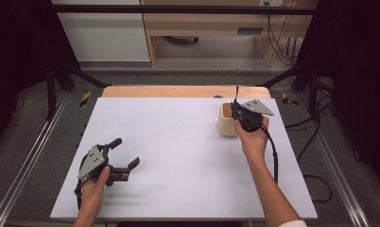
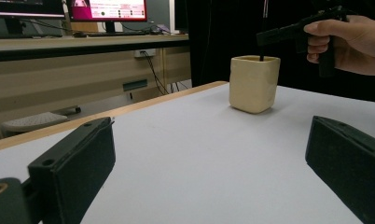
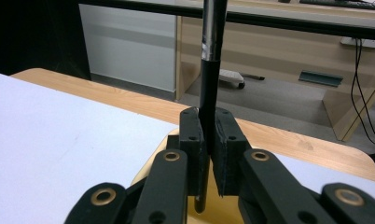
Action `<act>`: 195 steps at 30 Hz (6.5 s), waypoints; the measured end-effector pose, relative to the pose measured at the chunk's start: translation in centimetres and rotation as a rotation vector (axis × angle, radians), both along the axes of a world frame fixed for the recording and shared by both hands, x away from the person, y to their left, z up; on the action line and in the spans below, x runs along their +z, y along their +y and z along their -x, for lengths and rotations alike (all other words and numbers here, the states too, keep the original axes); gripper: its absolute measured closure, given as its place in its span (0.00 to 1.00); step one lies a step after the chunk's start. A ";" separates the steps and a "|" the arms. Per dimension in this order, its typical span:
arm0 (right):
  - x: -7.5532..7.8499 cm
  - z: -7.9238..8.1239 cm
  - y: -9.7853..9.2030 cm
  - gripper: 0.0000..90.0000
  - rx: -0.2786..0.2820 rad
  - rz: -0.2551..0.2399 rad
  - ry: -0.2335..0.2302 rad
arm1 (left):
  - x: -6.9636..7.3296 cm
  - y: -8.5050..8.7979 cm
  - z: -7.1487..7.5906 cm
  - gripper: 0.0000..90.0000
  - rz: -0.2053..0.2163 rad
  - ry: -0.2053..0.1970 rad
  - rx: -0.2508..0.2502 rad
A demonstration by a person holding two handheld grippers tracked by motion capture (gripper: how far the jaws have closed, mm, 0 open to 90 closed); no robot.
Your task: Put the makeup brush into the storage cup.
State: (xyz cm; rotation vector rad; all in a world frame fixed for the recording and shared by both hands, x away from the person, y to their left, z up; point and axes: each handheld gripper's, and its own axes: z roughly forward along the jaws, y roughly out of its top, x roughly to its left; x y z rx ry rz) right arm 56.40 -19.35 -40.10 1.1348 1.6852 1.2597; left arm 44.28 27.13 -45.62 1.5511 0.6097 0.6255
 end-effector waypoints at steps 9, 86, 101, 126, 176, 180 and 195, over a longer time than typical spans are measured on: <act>-0.2 0.1 0.1 0.93 0.009 0.010 0.008 | 0.0 0.0 0.0 0.02 0.000 -0.001 0.000; 1.6 5.3 0.8 0.05 0.032 -0.004 -0.003 | 0.1 0.1 0.1 0.01 -0.006 -0.012 0.010; 1.7 7.2 -1.1 0.05 0.038 -0.036 0.006 | 0.2 0.1 0.2 0.01 0.001 -0.019 0.005; 1.5 9.6 -3.2 0.05 0.029 -0.038 0.003 | 0.2 0.1 0.2 0.01 -0.002 -0.021 0.005; -2.9 14.5 -7.4 0.05 -0.005 -0.001 -0.070 | 0.9 -1.0 0.0 0.01 -0.048 -0.029 0.002; -3.6 14.7 -7.6 0.05 -0.001 -0.006 -0.085 | 1.3 -0.5 0.1 0.01 -0.059 -0.029 0.011; -5.4 14.3 -6.7 0.05 0.054 -0.013 -0.105 | 0.7 0.8 0.7 0.01 -0.077 -0.030 0.042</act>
